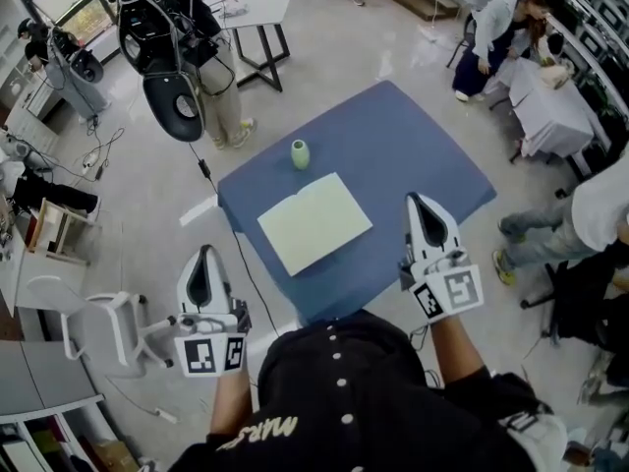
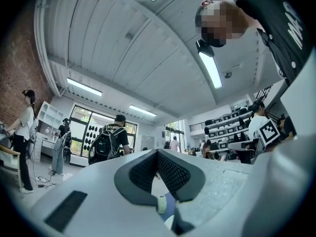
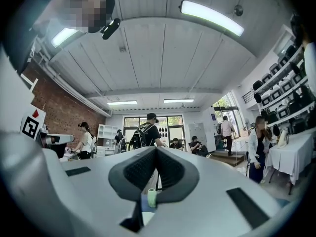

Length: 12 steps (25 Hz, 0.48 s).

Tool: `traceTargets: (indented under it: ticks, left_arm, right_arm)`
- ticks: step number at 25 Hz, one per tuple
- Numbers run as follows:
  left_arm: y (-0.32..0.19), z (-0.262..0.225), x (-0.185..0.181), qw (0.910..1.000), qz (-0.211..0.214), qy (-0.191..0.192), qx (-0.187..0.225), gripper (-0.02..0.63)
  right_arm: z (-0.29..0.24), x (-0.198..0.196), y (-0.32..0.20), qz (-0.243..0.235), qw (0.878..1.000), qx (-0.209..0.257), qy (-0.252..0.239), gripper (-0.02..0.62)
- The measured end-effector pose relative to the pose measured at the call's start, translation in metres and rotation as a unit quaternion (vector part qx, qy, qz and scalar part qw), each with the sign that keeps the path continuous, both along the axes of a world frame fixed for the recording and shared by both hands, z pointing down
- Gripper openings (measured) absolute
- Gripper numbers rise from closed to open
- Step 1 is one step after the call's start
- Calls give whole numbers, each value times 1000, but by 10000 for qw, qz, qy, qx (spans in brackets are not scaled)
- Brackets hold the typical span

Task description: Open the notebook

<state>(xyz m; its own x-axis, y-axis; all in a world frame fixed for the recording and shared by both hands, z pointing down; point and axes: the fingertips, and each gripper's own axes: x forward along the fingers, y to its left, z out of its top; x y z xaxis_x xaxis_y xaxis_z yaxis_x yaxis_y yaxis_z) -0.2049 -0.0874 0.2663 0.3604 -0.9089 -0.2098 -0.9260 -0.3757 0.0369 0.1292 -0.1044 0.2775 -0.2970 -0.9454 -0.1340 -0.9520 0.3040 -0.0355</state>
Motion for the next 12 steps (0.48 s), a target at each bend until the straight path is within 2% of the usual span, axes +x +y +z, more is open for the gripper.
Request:
traceTargets:
  ticks: [12]
  left_arm:
    - [-3, 6, 7, 10000, 3, -46, -35, -2]
  right_arm:
    - [4, -2, -7, -54, 9999, -19, 149, 3]
